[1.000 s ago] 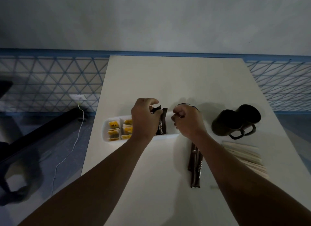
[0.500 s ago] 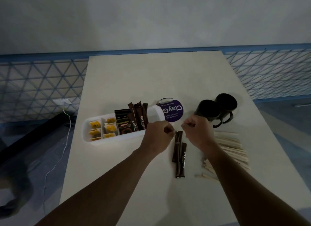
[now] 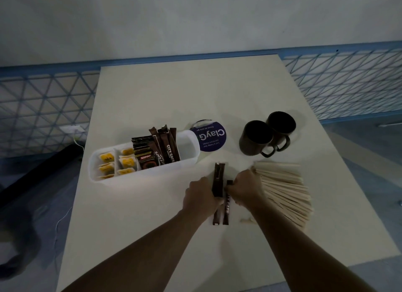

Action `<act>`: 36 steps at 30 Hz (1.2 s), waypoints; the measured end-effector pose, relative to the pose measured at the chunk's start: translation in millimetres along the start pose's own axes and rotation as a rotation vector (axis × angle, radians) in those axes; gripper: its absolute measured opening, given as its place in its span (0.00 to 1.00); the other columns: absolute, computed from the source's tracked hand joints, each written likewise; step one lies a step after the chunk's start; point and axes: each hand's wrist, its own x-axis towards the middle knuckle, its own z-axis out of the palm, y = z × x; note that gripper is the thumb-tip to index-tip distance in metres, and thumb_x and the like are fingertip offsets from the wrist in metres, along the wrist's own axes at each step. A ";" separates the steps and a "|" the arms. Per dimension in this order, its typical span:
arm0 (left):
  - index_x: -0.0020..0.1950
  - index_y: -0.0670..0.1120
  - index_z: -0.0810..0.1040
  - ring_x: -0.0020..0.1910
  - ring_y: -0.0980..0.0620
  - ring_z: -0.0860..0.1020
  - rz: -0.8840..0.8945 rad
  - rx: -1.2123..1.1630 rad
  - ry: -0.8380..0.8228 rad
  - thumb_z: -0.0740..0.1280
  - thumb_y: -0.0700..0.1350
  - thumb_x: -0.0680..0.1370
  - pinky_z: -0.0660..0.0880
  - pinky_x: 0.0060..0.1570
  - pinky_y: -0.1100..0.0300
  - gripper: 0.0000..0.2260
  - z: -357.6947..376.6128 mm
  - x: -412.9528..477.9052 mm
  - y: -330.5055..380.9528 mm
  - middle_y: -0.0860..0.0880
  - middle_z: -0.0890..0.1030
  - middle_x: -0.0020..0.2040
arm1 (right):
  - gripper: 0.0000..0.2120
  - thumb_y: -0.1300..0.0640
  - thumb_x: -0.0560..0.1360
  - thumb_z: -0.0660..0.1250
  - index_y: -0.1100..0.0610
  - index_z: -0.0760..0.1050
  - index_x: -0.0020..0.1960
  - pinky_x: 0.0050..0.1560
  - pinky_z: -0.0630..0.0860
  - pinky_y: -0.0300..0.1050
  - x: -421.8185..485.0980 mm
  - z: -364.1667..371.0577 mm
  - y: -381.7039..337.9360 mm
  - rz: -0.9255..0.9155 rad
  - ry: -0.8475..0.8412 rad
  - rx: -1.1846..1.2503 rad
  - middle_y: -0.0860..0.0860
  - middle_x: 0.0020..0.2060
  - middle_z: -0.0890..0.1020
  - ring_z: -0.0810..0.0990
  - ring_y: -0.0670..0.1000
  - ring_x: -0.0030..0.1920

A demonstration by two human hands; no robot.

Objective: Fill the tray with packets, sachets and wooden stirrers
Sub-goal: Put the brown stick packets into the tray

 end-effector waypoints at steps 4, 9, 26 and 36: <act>0.55 0.44 0.76 0.50 0.45 0.80 -0.011 0.035 0.025 0.70 0.48 0.74 0.75 0.42 0.57 0.14 0.2 0.8 2.8 0.46 0.81 0.50 | 0.09 0.61 0.73 0.71 0.58 0.72 0.38 0.17 0.61 0.28 3.3 1.0 -0.5 -0.014 0.035 -0.003 0.50 0.29 0.74 0.72 0.43 0.26; 0.47 0.44 0.78 0.40 0.50 0.77 0.025 0.045 0.051 0.66 0.46 0.77 0.72 0.39 0.60 0.06 -5.7 5.5 1.3 0.48 0.80 0.42 | 0.10 0.63 0.74 0.69 0.58 0.71 0.36 0.16 0.60 0.28 10.2 -7.3 0.1 -0.004 0.036 -0.035 0.50 0.30 0.76 0.73 0.44 0.26; 0.47 0.46 0.80 0.40 0.51 0.80 0.004 -0.097 0.165 0.70 0.49 0.76 0.76 0.41 0.60 0.06 -10.0 35.5 9.8 0.52 0.79 0.40 | 0.10 0.55 0.75 0.71 0.60 0.75 0.41 0.23 0.68 0.31 23.3 -0.5 -7.6 -0.040 0.127 0.135 0.51 0.30 0.77 0.74 0.45 0.25; 0.51 0.45 0.75 0.48 0.45 0.80 -0.005 -0.005 0.175 0.70 0.43 0.74 0.81 0.48 0.51 0.09 -2.9 34.1 10.3 0.45 0.79 0.49 | 0.15 0.58 0.73 0.72 0.60 0.74 0.57 0.34 0.75 0.40 21.2 6.7 -13.4 0.022 0.082 -0.034 0.55 0.47 0.79 0.79 0.50 0.41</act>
